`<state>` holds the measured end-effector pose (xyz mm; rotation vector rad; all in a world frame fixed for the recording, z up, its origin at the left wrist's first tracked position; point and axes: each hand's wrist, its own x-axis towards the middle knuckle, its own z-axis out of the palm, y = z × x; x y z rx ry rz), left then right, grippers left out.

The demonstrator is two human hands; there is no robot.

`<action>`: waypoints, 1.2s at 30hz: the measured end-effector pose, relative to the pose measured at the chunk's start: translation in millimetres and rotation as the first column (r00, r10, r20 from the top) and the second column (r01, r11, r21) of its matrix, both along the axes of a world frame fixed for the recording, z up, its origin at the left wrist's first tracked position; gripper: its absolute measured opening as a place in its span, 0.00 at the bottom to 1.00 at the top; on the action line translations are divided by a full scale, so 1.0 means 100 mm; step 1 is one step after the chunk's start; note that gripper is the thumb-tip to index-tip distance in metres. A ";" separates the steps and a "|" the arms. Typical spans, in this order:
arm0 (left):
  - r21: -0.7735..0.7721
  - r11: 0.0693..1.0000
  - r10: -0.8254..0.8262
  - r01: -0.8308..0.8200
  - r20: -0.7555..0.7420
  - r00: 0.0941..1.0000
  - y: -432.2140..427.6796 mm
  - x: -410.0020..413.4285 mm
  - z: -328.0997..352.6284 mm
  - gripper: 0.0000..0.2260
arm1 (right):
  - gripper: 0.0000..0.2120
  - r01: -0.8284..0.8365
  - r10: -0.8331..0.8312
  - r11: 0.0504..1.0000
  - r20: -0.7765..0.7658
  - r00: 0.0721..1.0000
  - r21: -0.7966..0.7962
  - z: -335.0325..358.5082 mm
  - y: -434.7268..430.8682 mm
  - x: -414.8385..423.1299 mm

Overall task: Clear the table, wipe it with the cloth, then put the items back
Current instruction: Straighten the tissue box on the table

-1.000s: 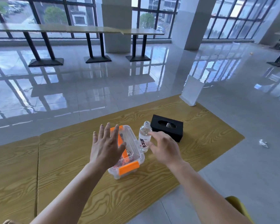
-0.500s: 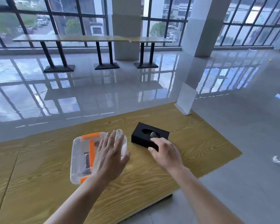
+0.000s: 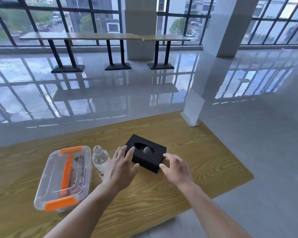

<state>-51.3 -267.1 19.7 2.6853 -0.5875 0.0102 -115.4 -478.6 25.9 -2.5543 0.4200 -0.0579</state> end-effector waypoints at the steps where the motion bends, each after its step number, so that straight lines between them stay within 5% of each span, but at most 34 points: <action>1: -0.011 1.000 0.011 -0.012 -0.022 1.000 -0.07 0.09 -0.06 0.30 | 0.24 0.020 -0.019 1.000 -0.021 1.000 0.024 -0.05 -0.05 0.06; 13: 0.036 0.986 0.165 -0.161 -0.203 0.965 -0.52 1.15 -0.67 0.30 | 0.26 0.165 -0.114 0.970 -0.264 0.958 0.177 -0.50 -0.40 0.94; 24: 0.040 0.949 0.305 -0.313 -0.363 0.880 -0.67 1.46 -0.85 0.32 | 0.43 0.339 -0.186 0.835 -0.357 0.915 0.433 -0.82 -0.46 1.19; 36: -0.034 0.894 0.407 -0.446 -0.350 0.844 -0.93 1.54 -0.91 0.07 | 0.39 0.376 -0.201 0.779 -0.369 0.907 0.501 -1.03 -0.72 1.28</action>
